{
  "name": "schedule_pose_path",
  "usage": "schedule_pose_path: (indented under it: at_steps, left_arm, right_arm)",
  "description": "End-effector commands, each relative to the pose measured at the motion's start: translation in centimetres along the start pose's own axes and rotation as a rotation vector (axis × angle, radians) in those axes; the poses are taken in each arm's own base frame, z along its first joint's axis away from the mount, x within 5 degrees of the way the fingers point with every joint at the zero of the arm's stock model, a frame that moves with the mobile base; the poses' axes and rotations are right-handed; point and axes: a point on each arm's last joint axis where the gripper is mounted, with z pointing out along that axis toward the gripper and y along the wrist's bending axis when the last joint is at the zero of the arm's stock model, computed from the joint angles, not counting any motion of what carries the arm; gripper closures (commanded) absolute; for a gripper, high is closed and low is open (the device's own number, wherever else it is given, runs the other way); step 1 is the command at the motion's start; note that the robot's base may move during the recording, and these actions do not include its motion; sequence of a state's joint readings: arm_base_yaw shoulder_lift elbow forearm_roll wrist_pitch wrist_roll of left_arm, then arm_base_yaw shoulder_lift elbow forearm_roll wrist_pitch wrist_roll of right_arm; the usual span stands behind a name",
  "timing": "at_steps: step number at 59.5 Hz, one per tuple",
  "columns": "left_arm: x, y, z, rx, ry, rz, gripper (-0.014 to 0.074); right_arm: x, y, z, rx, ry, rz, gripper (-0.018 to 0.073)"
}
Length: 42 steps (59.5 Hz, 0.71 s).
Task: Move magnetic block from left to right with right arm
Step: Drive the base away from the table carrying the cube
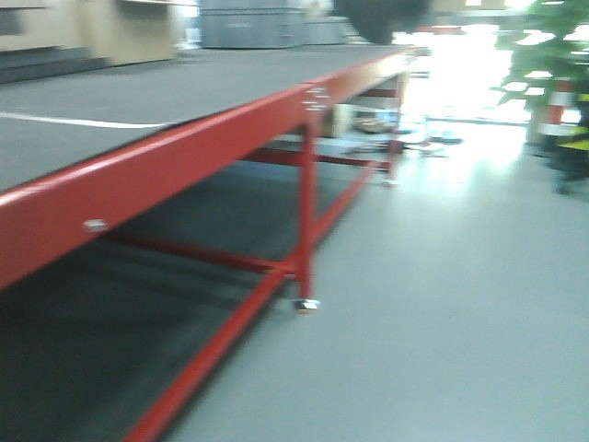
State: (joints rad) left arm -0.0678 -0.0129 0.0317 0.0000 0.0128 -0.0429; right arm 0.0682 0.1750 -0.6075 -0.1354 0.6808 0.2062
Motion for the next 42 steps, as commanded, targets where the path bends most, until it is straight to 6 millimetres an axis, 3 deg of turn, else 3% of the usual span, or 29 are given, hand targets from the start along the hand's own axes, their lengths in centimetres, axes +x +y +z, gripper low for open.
schedule_pose_path:
  at_steps: [1,42]
  left_arm:
    - [-0.56,-0.03,-0.11,0.006,-0.092,-0.005,0.0713]
    - [-0.56,-0.03,-0.11,0.006,-0.092,-0.005,0.0713]
  right_arm:
    - [-1.52,0.18,-0.18,-0.013,-0.104,-0.016,0.0344]
    - [-1.52,0.18,-0.18,-0.013,-0.104,-0.016,0.0344]
